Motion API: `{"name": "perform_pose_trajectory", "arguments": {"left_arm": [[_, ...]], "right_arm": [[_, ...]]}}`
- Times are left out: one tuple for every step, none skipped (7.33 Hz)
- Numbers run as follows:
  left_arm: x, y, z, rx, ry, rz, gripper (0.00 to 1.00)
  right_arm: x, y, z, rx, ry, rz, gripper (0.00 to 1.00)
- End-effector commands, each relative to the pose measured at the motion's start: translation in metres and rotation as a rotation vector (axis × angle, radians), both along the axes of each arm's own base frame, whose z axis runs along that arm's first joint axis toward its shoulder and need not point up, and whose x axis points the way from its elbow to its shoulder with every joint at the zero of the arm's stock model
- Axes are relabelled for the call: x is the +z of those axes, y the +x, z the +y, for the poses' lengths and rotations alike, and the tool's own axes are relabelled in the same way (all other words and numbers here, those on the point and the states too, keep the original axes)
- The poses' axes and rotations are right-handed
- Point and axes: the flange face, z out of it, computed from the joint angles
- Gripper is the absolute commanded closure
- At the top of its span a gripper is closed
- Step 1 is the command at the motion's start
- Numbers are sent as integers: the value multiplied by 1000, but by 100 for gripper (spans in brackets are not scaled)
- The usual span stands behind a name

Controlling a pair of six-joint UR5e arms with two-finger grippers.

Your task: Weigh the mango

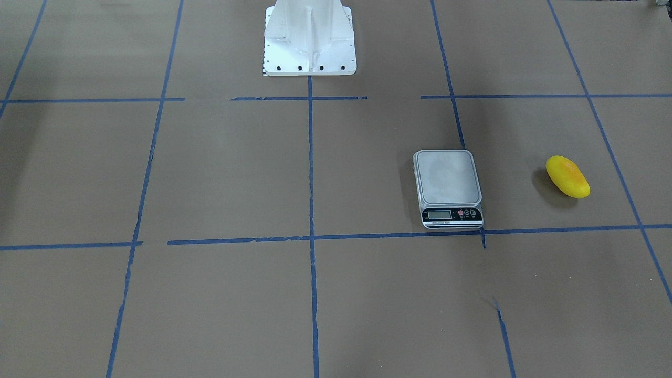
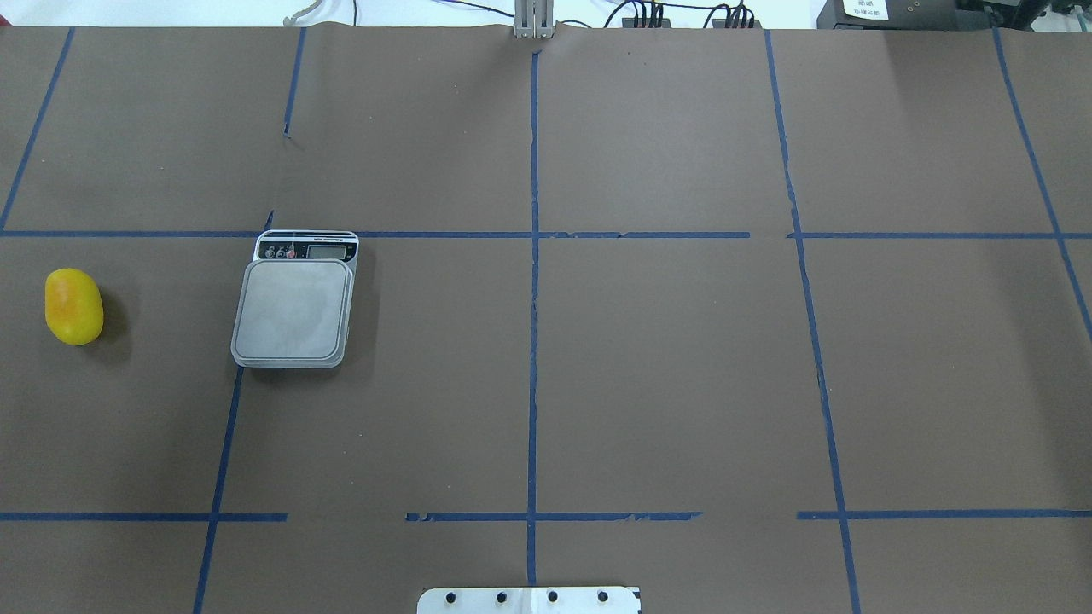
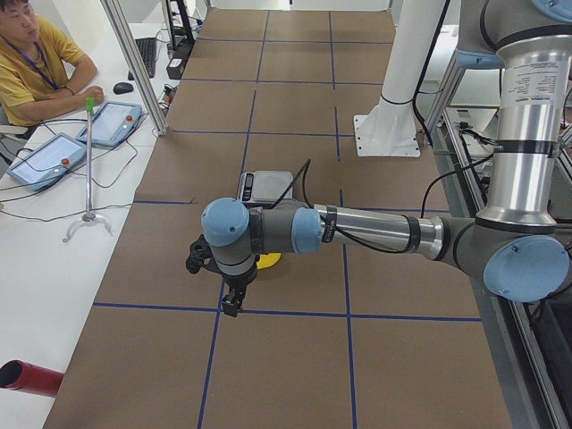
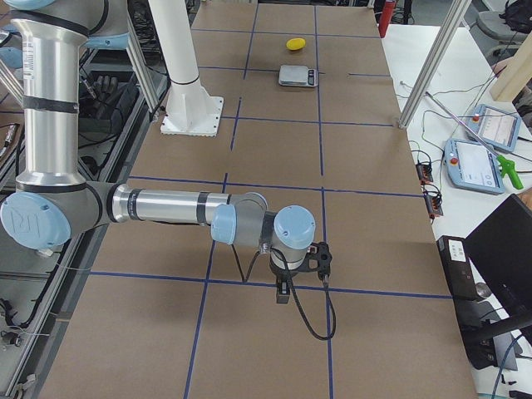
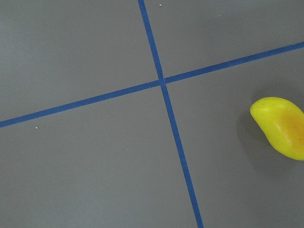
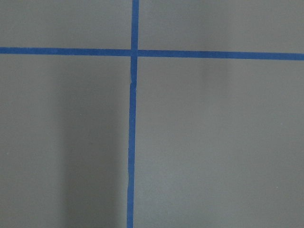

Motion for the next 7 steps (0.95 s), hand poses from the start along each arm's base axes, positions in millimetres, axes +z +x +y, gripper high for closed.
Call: {"name": "perform_pose_trajectory", "arguments": {"left_arm": [[-12, -4, -7, -7, 41, -11, 0], [-10, -5, -10, -7, 41, -9, 0], [-17, -6, -5, -8, 60, -14, 0], [15, -5, -2, -10, 31, -7, 0], [35, -3, 20, -10, 50, 13, 0], [23, 0, 15, -140, 10, 43, 0], [5, 32, 3, -259, -22, 71, 0]], "right_arm": [[0, 0, 0, 0, 0, 1, 0], [0, 0, 0, 0, 0, 1, 0], [0, 0, 0, 0, 0, 1, 0], [0, 0, 0, 0, 0, 1, 0], [0, 0, 0, 0, 0, 1, 0], [0, 0, 0, 0, 0, -1, 0], [0, 0, 0, 0, 0, 1, 0]]}}
